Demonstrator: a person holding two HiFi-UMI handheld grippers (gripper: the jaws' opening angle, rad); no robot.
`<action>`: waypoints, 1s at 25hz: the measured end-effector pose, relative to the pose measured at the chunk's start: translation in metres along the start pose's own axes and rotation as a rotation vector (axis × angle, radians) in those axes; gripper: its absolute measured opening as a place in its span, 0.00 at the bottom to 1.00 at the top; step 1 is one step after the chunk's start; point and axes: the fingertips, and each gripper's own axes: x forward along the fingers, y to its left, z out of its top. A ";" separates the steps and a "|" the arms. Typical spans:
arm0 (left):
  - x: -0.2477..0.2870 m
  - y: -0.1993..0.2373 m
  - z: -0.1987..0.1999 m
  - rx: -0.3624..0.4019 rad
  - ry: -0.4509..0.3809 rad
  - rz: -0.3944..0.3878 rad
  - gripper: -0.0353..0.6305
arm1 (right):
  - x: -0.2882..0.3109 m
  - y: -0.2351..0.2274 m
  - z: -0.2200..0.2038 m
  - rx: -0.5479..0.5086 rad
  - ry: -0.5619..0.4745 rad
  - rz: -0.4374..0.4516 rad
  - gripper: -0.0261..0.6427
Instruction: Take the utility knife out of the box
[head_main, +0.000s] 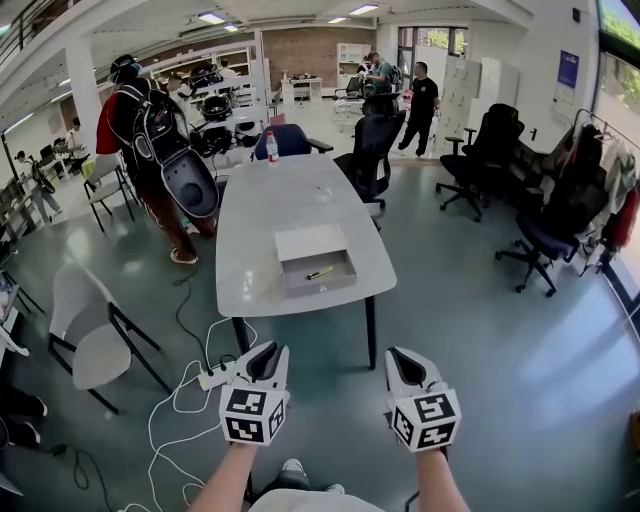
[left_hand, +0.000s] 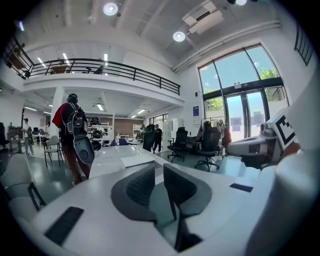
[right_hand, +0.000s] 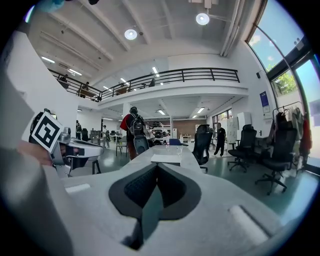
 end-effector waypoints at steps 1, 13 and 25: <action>0.003 -0.001 0.000 -0.003 0.002 0.000 0.11 | 0.001 -0.002 0.001 -0.001 -0.002 0.002 0.05; 0.053 0.014 -0.001 -0.017 0.019 -0.010 0.25 | 0.045 -0.025 0.001 -0.012 0.004 0.011 0.05; 0.149 0.063 0.011 -0.038 0.053 -0.032 0.35 | 0.144 -0.057 0.012 -0.003 0.046 0.007 0.05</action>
